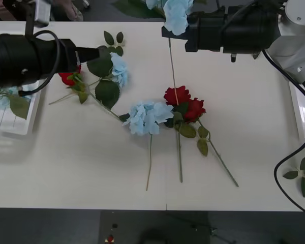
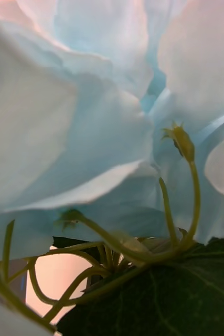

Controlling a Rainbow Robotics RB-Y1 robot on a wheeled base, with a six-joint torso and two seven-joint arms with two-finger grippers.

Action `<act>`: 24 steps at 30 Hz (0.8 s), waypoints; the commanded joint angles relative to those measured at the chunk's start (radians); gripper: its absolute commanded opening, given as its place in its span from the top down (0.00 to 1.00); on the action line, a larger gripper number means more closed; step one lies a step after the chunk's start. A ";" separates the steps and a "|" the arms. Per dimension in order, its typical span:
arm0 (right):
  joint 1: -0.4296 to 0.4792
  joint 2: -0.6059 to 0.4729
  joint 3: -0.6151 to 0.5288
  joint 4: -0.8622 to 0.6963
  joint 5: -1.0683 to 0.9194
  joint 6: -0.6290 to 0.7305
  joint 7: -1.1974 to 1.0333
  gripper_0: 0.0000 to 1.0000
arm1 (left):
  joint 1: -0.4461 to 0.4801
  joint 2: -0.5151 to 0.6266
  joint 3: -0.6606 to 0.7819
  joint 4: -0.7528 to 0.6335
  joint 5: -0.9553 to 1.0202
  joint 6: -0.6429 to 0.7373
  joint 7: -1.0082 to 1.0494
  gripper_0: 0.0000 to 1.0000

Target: Put the red flowers into the right box and the blue flowers into the left box

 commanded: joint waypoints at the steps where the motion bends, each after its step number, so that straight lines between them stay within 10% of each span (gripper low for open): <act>1: -0.020 0.030 -0.004 -0.020 -0.010 -0.008 0.033 1.00 | 0.030 -0.146 -0.028 -0.051 0.007 -0.012 -0.142 0.00; 8: -0.023 0.044 -0.004 -0.022 -0.010 -0.008 0.041 1.00 | 0.021 -0.449 -0.026 -0.005 -0.128 -0.010 -0.315 0.00; 24: -0.032 0.068 -0.004 -0.038 -0.023 -0.008 0.044 1.00 | -0.070 -0.597 -0.081 0.092 -0.216 -0.012 -0.334 0.00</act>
